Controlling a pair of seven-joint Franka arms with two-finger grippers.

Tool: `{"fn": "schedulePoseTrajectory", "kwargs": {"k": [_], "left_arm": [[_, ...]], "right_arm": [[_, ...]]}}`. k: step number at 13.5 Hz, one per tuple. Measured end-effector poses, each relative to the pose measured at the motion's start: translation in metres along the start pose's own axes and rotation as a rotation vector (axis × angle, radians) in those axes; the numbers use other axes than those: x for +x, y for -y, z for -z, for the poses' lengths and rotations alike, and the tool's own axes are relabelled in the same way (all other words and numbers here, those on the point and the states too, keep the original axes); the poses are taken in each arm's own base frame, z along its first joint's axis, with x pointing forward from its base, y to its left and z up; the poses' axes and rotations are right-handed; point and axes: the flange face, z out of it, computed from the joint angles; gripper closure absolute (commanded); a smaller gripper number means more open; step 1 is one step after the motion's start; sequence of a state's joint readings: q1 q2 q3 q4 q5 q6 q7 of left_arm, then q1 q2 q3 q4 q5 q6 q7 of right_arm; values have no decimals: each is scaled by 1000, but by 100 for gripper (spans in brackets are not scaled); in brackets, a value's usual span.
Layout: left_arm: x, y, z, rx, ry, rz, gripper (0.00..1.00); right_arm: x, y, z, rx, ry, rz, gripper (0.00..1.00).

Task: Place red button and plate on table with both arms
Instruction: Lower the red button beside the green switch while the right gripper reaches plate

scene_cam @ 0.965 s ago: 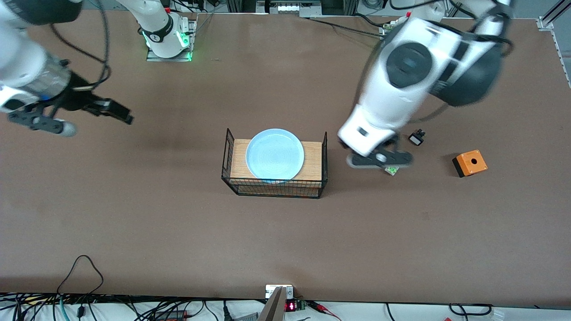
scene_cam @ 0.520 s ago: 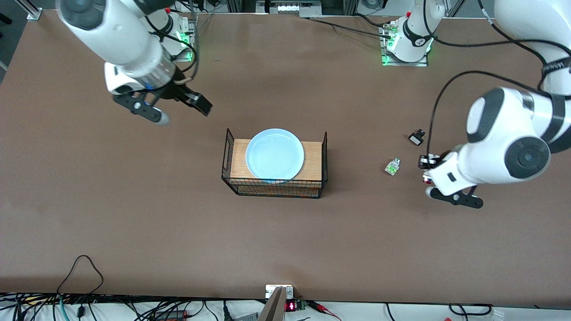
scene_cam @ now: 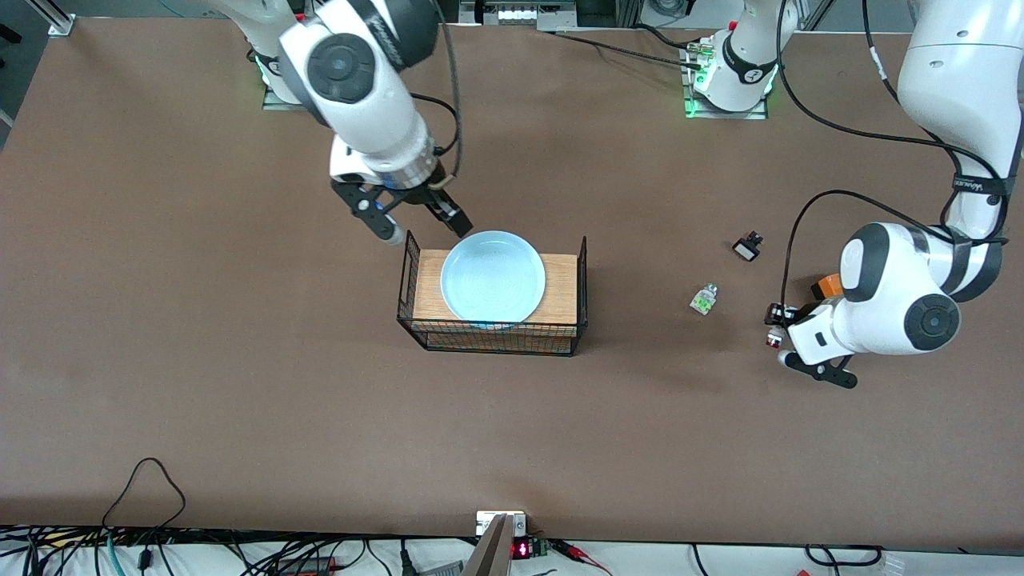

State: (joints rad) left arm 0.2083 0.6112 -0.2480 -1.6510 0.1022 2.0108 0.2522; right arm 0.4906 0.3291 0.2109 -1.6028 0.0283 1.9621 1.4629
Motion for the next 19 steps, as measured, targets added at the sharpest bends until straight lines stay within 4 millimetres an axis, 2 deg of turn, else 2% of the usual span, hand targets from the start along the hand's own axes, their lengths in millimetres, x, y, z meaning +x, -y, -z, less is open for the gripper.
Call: {"fn": "schedulePoseTrajectory", "kwargs": {"k": [2, 5, 7, 10, 12, 13, 14, 15, 16, 17, 18, 19], "left_arm": [[1, 0, -10, 24, -36, -11, 79], [-4, -2, -33, 28, -61, -15, 79], [-9, -5, -47, 24, -59, -18, 76], [-19, -6, -69, 19, -61, -16, 71], [-21, -5, -73, 19, -66, -14, 58], [-20, -5, -73, 19, -69, -13, 37], [-20, -5, -73, 20, -70, -13, 21], [-20, -5, -72, 20, -71, -14, 12], [-20, -5, -72, 20, -72, -14, 9], [-20, -5, -71, 21, -73, -14, 0], [-20, -5, -70, 22, -74, -14, 0], [-20, -5, -68, 23, -76, -14, 0]], "right_arm": [[-9, 9, -39, -29, -45, 38, 0], [1, 19, -80, -28, -57, -2, 0], [10, 23, -92, -10, -61, -51, 0], [18, 26, -99, 8, -66, -90, 0], [18, 26, -98, 9, -67, -96, 0], [17, 26, -98, 9, -67, -97, 0], [16, 27, -99, 9, -67, -97, 1], [14, 27, -99, 9, -66, -94, 4], [10, 27, -99, 9, -66, -89, 8], [6, 28, -99, 8, -66, -85, 13], [3, 28, -100, 8, -66, -83, 14], [2, 28, -100, 8, -66, -82, 20]]}}
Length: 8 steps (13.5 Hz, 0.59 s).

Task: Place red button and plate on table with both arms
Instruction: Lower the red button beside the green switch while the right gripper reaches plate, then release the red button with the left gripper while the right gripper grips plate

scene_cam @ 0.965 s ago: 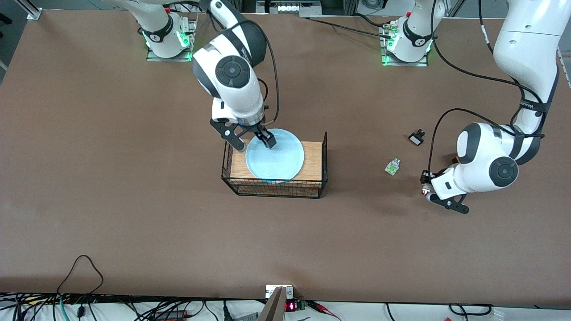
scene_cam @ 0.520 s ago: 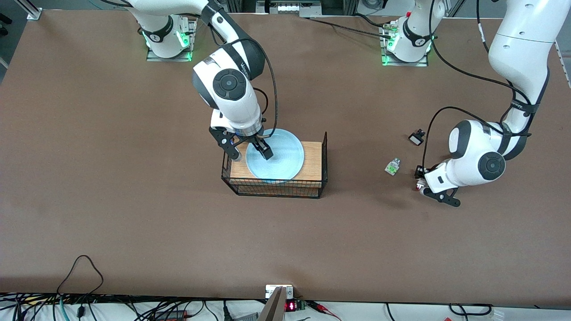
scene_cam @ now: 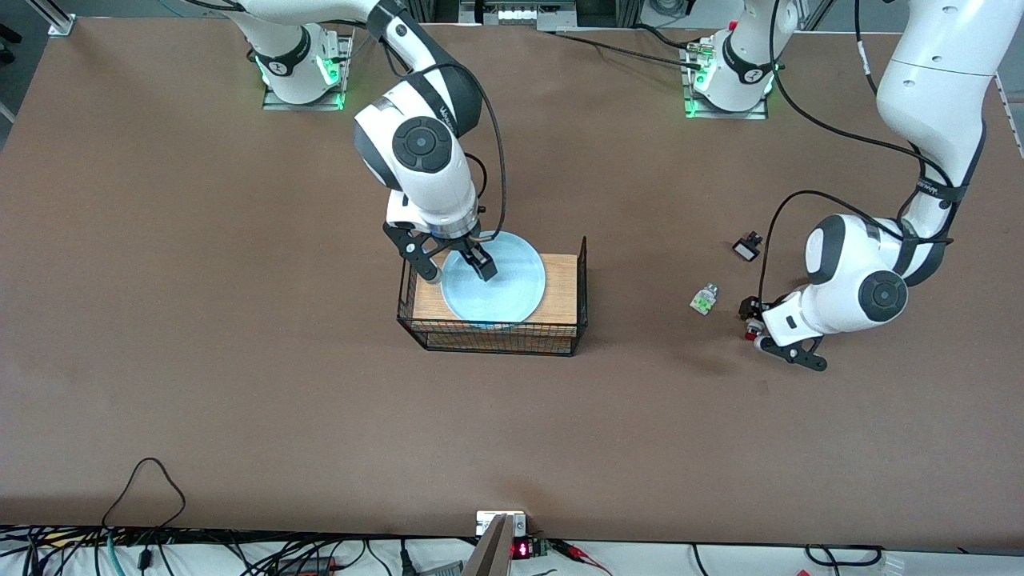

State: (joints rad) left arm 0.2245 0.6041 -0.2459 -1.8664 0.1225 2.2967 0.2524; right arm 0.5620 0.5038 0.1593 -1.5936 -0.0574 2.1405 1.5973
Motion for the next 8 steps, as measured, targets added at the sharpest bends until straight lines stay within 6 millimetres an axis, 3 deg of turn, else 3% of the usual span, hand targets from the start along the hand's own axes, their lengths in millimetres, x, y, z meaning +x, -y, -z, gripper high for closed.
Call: {"fn": "schedulePoseTrajectory", "kwargs": {"k": [3, 5, 8], "left_arm": [[-1, -6, 30, 7, 18, -7, 0], [-1, -14, 71, 21, 30, -17, 0], [-6, -37, 136, 47, 38, -44, 0]], "right_arm": [[1, 0, 0, 0, -1, -3, 34], [2, 0, 0, -1, -2, -4, 45], [2, 0, 0, -2, -2, -4, 75]]}}
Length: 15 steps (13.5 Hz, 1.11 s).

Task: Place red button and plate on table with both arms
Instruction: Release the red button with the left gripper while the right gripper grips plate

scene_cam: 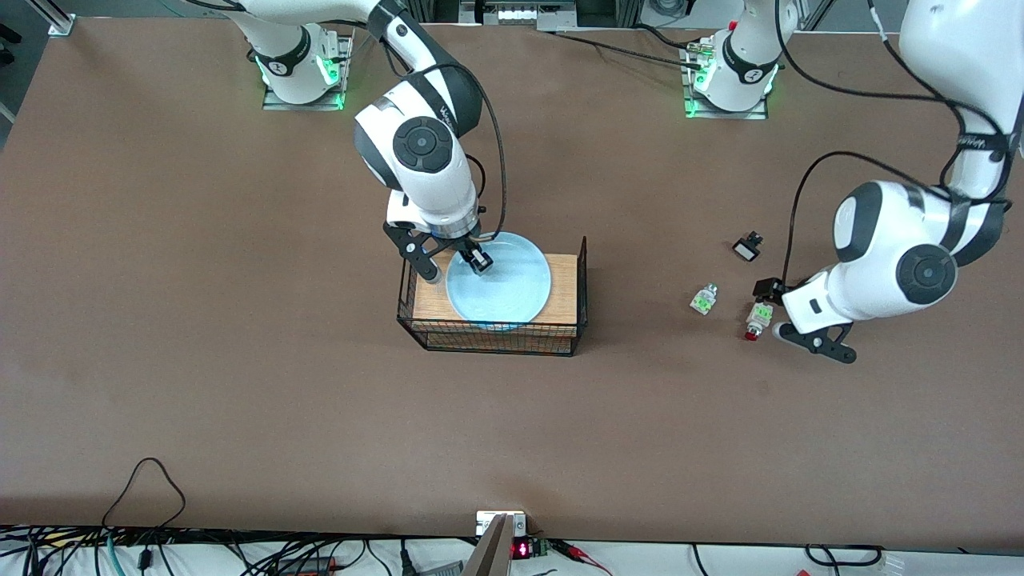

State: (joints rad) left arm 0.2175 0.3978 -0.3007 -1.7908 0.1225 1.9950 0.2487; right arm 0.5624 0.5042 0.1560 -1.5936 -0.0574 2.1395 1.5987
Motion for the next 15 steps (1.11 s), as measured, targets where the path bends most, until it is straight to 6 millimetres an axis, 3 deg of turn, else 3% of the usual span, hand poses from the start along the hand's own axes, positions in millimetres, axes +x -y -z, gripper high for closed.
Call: {"fn": "schedulePoseTrajectory", "kwargs": {"k": [3, 5, 8, 10, 13, 15], "left_arm": [[-6, -12, 58, 13, 33, -7, 0], [-10, -15, 86, 7, 69, -7, 0], [-12, -29, 109, 1, 97, -19, 0], [-17, -28, 138, 6, 91, -6, 0], [-31, -21, 196, 23, 60, 29, 0], [-42, -19, 218, 25, 66, 92, 0]], "right_arm": [[-1, 0, 0, -1, 0, 4, 100], [-4, 0, 2, 2, 0, 22, 100], [-7, 0, 4, 3, 0, 36, 100], [-5, 1, 10, 11, -2, 33, 100], [-1, 0, 41, 49, 4, 20, 100], [6, -4, 69, 57, 9, 13, 100]]}}
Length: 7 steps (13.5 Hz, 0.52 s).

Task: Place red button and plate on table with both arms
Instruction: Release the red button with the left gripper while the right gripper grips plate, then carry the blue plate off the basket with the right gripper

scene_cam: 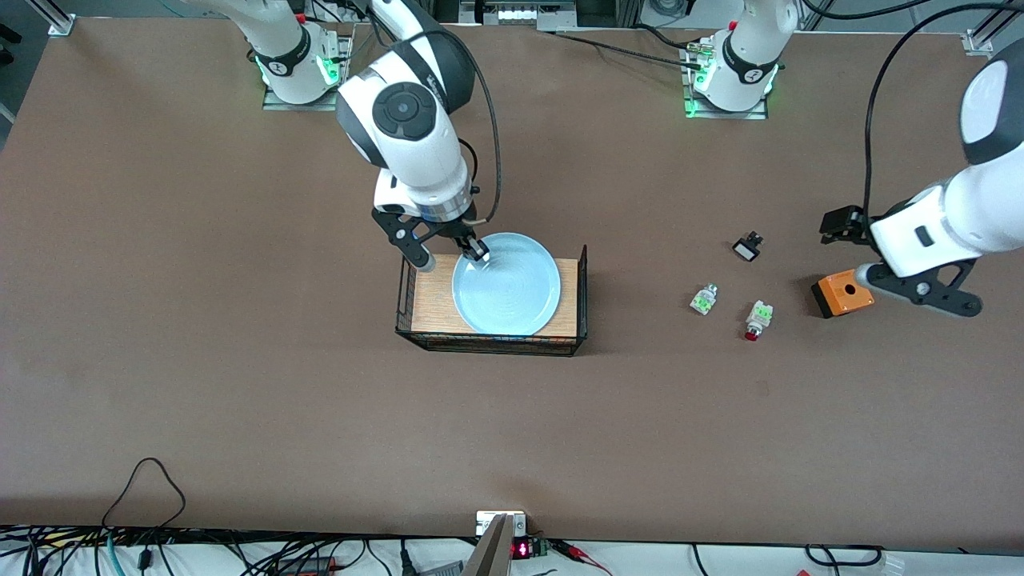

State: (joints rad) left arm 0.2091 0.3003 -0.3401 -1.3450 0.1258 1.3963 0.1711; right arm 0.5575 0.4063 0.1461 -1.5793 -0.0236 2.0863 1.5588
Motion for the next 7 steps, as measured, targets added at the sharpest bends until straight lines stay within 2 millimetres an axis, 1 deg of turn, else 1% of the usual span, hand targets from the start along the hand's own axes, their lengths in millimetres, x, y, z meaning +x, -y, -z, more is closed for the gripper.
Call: {"fn": "schedulePoseTrajectory", "kwargs": {"k": [1, 3, 4, 5, 7], "left_arm": [[-4, -1, 9, 5, -14, 53, 0], [-13, -7, 24, -3, -86, 178, 0], [-17, -8, 26, -22, -141, 218, 0], [-25, -5, 20, -28, -168, 243, 0], [-40, -1, -1, -24, -157, 255, 0]], "right_arm": [[3, -3, 16, 2, 19, -2, 100], [10, -11, 57, 16, 48, 12, 100], [15, -16, 76, 22, 55, 18, 100], [19, -22, 95, 30, 61, 21, 100], [29, -35, 128, 36, 62, 53, 100]]}}
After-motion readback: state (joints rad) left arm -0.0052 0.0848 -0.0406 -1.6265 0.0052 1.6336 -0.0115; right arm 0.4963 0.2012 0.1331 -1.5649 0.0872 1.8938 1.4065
